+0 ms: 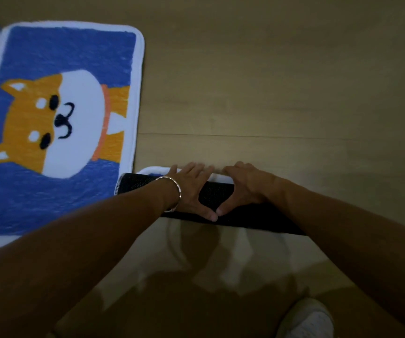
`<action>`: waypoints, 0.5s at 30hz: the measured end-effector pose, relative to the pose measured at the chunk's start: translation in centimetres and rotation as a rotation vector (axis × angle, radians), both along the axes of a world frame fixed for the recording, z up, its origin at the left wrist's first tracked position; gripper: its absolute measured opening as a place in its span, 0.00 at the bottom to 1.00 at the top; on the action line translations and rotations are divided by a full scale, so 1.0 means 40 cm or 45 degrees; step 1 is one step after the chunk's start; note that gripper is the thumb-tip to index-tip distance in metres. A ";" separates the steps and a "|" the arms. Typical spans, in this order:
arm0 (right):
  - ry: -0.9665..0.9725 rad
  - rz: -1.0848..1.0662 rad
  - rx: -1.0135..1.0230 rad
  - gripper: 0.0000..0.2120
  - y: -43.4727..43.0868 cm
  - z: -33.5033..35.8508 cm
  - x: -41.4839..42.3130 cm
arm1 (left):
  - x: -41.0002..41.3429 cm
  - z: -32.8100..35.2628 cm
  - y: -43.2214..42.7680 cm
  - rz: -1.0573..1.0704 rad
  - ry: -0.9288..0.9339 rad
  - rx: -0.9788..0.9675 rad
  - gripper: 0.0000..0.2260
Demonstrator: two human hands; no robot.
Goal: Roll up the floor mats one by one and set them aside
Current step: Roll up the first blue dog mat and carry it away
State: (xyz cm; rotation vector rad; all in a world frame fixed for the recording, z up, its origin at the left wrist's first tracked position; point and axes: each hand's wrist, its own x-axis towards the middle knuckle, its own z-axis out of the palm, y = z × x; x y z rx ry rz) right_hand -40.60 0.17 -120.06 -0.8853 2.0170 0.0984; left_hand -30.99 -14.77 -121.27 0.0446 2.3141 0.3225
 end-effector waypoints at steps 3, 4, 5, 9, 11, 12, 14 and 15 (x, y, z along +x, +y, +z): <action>0.010 0.005 0.046 0.47 -0.004 0.000 0.002 | -0.005 0.013 0.006 0.020 -0.038 -0.017 0.56; 0.011 0.009 0.061 0.47 -0.005 0.000 0.003 | -0.003 0.015 0.009 0.001 -0.021 -0.044 0.57; 0.007 0.014 0.073 0.48 -0.005 0.000 0.005 | 0.001 0.018 0.012 -0.034 0.010 -0.083 0.57; -0.031 0.036 0.070 0.49 -0.003 0.009 0.018 | 0.018 0.017 0.019 -0.193 0.243 -0.201 0.55; -0.021 0.082 0.069 0.50 -0.003 0.012 0.029 | 0.021 0.016 0.020 -0.246 0.312 -0.204 0.48; -0.012 0.107 0.070 0.49 -0.003 0.012 0.035 | 0.021 0.016 0.021 -0.255 0.310 -0.197 0.46; 0.011 0.143 0.069 0.47 -0.005 0.014 0.043 | 0.019 0.024 0.021 -0.248 0.267 -0.170 0.42; 0.018 0.156 0.071 0.46 -0.007 0.018 0.046 | 0.016 0.029 0.019 -0.249 0.236 -0.156 0.41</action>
